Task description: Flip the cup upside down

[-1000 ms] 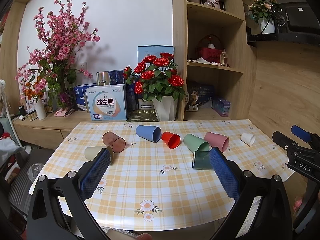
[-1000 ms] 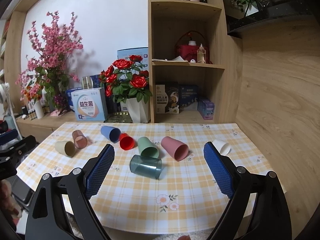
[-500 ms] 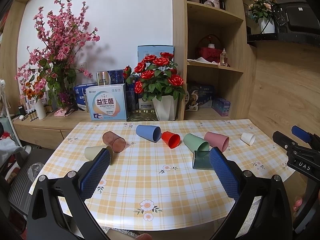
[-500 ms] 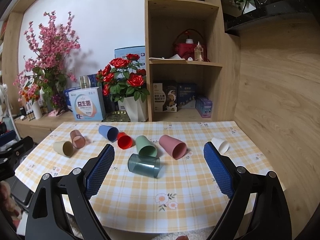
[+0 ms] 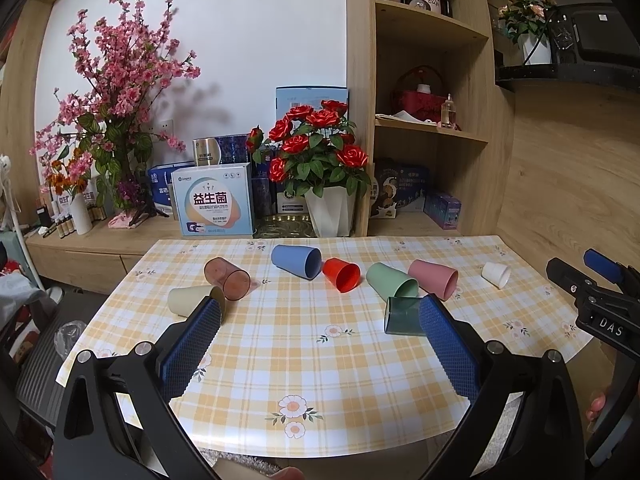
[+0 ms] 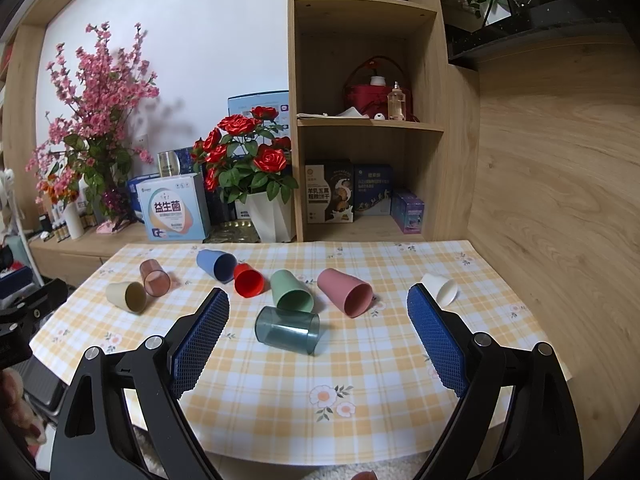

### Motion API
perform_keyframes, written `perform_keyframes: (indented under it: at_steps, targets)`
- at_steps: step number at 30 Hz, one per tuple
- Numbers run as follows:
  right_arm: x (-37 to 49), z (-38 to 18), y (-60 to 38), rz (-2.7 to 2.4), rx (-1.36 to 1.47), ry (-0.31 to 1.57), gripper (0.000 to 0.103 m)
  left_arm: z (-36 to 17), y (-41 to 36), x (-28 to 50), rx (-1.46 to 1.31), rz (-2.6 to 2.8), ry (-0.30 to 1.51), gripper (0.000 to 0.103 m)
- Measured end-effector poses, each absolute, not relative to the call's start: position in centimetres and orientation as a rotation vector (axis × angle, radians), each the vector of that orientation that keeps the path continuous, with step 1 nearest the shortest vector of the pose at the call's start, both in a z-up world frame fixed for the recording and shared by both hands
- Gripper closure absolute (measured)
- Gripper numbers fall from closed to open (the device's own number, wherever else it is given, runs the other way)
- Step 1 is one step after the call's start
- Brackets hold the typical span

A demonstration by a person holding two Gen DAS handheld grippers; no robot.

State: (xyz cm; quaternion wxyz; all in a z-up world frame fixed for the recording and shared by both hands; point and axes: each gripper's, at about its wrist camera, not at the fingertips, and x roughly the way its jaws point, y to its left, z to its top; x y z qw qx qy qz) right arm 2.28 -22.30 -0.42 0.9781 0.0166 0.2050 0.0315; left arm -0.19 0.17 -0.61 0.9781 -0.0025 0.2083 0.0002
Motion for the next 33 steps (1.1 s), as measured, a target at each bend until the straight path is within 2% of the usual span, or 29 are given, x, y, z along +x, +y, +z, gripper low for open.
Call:
perform_keyframes:
  at_steps: [21,33]
  targets:
    - [2.1,-0.6,-22.2,0.06,0.037,0.416,0.015,-0.6,0.1,-0.4,-0.004,0.013,0.412,0.006]
    - [2.0,-1.5,-22.2,0.085,0.058,0.429,0.015,-1.5,0.6,0.5,-0.047,-0.028,0.465,0.006]
